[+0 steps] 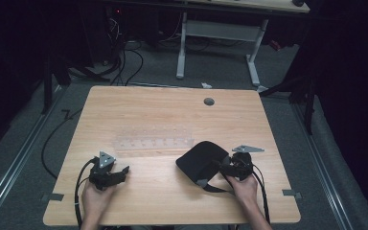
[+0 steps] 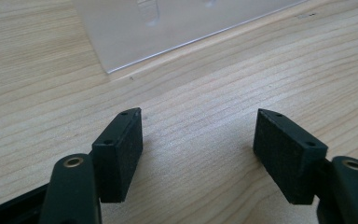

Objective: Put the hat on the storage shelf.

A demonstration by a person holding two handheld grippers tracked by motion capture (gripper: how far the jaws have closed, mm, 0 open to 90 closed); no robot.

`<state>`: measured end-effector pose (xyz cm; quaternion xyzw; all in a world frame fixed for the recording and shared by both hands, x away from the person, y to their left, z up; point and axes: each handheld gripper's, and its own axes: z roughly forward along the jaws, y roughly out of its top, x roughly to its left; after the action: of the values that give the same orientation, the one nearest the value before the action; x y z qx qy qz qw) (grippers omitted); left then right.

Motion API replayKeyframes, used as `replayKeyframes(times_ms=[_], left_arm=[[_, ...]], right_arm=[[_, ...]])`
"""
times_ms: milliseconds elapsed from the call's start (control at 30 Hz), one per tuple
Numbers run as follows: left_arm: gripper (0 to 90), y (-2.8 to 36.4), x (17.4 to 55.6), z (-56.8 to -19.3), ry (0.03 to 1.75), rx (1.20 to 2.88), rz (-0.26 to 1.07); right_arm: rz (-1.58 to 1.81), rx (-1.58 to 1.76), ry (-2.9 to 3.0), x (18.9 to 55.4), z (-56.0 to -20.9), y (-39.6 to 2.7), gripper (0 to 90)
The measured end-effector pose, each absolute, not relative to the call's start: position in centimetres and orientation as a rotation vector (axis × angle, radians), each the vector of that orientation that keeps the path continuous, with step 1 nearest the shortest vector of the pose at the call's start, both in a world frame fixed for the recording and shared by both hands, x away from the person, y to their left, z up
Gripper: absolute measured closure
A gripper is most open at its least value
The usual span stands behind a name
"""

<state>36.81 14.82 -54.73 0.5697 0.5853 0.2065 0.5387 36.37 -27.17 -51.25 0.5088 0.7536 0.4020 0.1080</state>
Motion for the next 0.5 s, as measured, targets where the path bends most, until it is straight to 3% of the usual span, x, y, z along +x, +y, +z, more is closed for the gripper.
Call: replayKeyframes(times_ms=[500], left_arm=[[32.4,14.81,36.80,-54.74,1.388,1.359,0.489]], right_arm=[[1.218,1.472,2.270,36.42,-51.47,-27.95,71.4]])
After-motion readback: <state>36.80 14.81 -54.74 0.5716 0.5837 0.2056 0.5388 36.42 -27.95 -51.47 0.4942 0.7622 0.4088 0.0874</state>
